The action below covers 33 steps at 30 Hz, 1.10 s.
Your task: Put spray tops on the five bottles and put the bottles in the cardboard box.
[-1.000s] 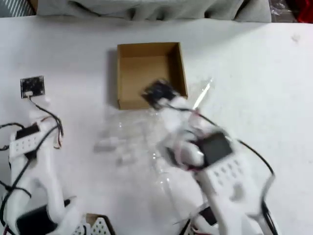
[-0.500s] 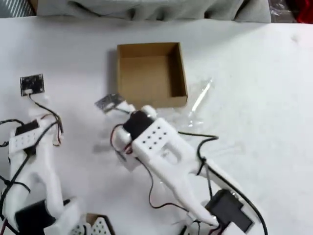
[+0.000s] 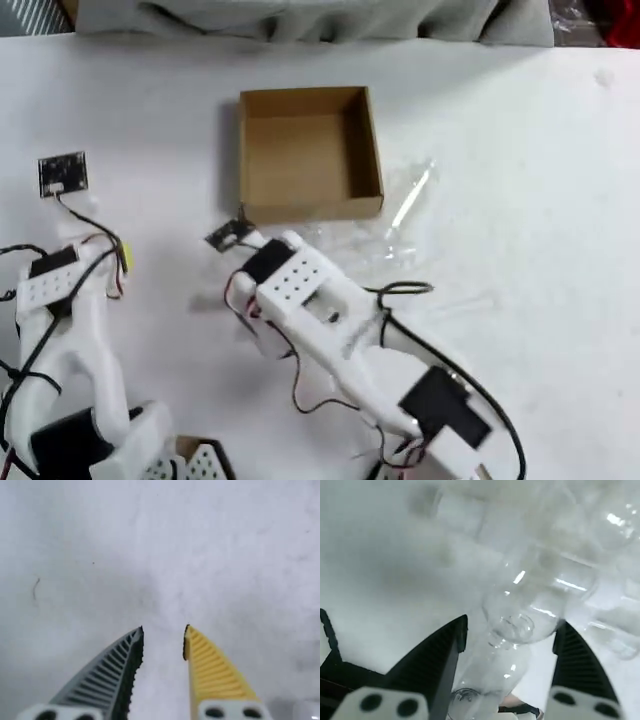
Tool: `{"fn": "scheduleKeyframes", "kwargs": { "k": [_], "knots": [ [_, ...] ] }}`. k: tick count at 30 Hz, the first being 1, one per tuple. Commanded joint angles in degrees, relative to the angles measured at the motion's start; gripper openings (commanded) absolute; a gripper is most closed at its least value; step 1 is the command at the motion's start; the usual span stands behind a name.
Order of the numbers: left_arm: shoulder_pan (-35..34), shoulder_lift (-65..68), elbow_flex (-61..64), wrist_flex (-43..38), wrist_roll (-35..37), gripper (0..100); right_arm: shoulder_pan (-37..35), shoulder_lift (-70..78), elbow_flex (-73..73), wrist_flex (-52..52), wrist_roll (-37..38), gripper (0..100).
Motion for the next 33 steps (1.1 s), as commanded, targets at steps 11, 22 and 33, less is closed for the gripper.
{"fn": "scheduleKeyframes", "kwargs": {
  "k": [11,22,33],
  "knots": [
    [-0.1,0.1,-2.8,-1.8,0.7,14,1.3,2.4,-2.0,-2.2,6.7,2.0],
    [0.8,0.1,-2.5,-1.5,0.7,14,4.4,1.8,-2.5,1.7,7.7,1.6],
    [1.1,0.0,-2.5,-1.5,0.5,14,5.0,-10.9,-9.6,15.3,18.4,1.7]
  ]
}}
